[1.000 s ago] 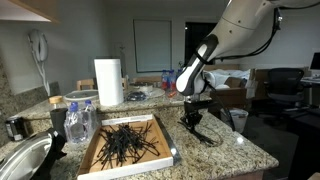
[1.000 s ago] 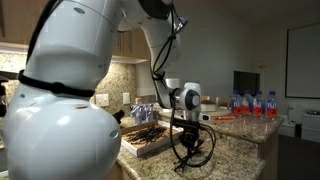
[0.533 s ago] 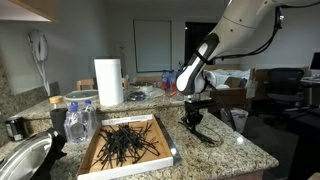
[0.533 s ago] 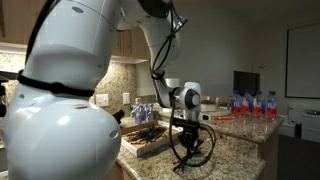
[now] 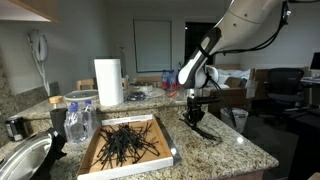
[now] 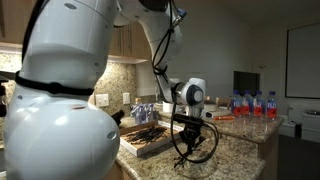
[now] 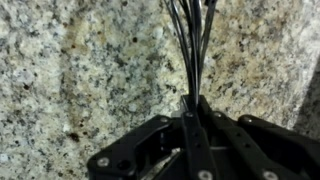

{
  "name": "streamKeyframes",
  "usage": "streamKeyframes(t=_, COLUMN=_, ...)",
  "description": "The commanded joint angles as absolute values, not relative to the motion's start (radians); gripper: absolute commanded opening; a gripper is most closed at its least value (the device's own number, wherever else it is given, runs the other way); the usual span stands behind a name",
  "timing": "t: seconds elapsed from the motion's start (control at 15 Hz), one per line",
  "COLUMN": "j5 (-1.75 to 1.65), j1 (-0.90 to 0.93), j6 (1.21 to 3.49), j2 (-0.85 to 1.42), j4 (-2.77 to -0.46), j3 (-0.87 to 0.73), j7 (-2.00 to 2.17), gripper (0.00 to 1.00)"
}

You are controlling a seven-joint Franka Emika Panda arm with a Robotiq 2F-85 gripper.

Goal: Put the black objects into the box

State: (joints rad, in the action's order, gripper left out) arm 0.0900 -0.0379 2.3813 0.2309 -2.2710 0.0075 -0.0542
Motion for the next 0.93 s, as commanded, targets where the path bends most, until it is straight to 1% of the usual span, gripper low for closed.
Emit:
streamKeyframes(t=0.0, j5=0.127, j1=-0.050, j6=2.351, j2=0.166, j4=-2.305, j3=0.015, j7=-0.116, gripper=0.08)
streamKeyframes(t=0.2, j5=0.111, j1=-0.034, j6=2.317, j2=0.138, j4=-2.299, j3=0.019, j7=-0.108, gripper=0.08)
streamKeyframes(t=0.53, j5=0.061, j1=0.047, j6=2.209, j2=0.002, j4=-2.300, j3=0.069, j7=-0.041, gripper=0.08)
streamKeyframes(t=0.73, j5=0.027, j1=0.116, j6=2.129, j2=-0.030, j4=-2.232, j3=0.125, j7=0.001, gripper=0.08)
streamKeyframes(t=0.87, j5=-0.006, j1=0.143, j6=2.113, j2=0.018, j4=-2.160, j3=0.149, j7=0.004, gripper=0.08)
